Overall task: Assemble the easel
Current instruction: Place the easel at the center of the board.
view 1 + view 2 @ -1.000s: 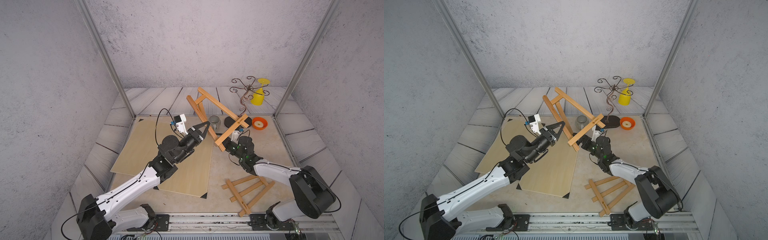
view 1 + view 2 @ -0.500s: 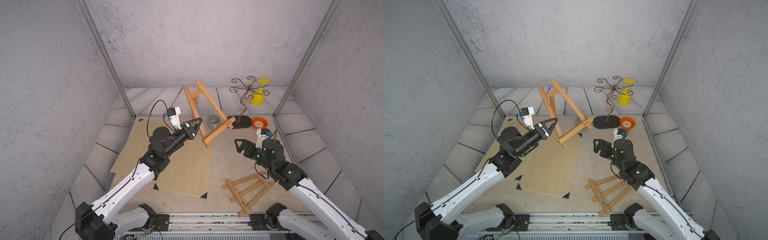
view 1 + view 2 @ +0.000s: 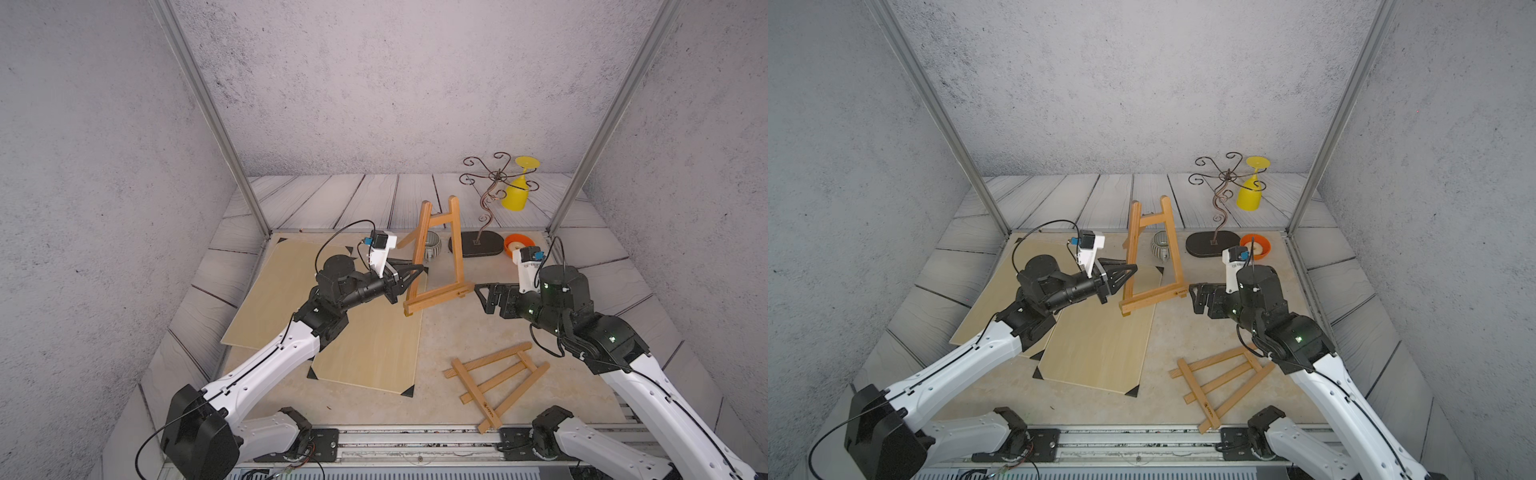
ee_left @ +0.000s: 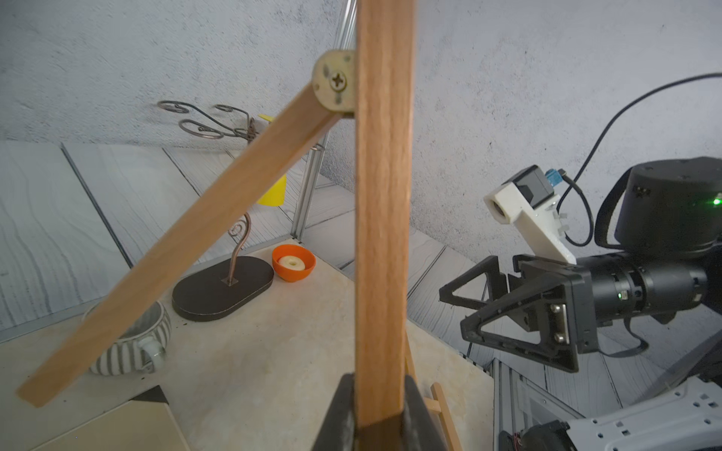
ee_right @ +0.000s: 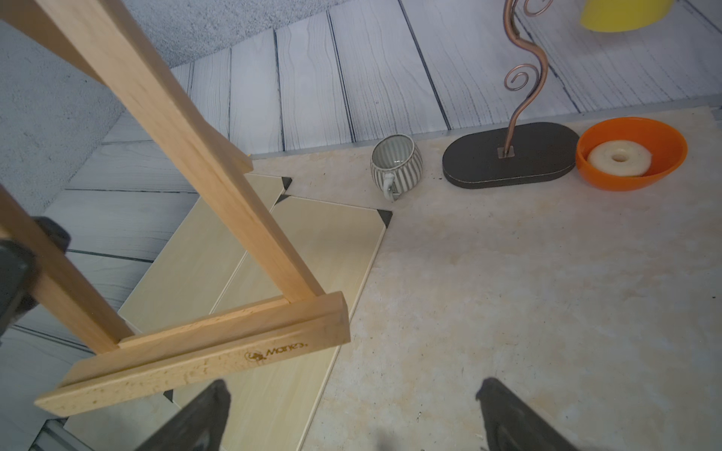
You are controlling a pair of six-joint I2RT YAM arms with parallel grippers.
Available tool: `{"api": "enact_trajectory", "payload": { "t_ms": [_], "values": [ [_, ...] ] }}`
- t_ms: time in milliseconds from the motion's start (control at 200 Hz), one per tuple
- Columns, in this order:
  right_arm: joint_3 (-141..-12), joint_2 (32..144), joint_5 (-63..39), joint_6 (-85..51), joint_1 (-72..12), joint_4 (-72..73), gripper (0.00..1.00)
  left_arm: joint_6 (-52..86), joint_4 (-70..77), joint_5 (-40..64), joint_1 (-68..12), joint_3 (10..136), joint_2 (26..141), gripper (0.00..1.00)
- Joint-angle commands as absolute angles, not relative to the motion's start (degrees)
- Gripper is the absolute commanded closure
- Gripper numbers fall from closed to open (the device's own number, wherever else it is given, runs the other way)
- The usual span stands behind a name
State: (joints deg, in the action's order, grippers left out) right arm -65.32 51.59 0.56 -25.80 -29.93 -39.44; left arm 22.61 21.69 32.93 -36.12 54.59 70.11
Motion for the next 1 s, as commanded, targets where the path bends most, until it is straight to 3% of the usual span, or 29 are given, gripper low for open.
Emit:
{"api": "enact_trajectory", "payload": {
  "t_ms": [0, 996],
  "values": [
    [-65.69, 52.03, -2.74, -22.53, -29.84, -39.22, 0.02, 19.34, 29.34, 37.29, -35.86, 55.71, 70.54, 1.0],
    [-68.74, 65.74, 1.63, -15.85, -29.88, -24.99, 0.37, 22.74, 29.39, 38.75, -36.67, 57.88, 75.96, 1.0]
  ]
}}
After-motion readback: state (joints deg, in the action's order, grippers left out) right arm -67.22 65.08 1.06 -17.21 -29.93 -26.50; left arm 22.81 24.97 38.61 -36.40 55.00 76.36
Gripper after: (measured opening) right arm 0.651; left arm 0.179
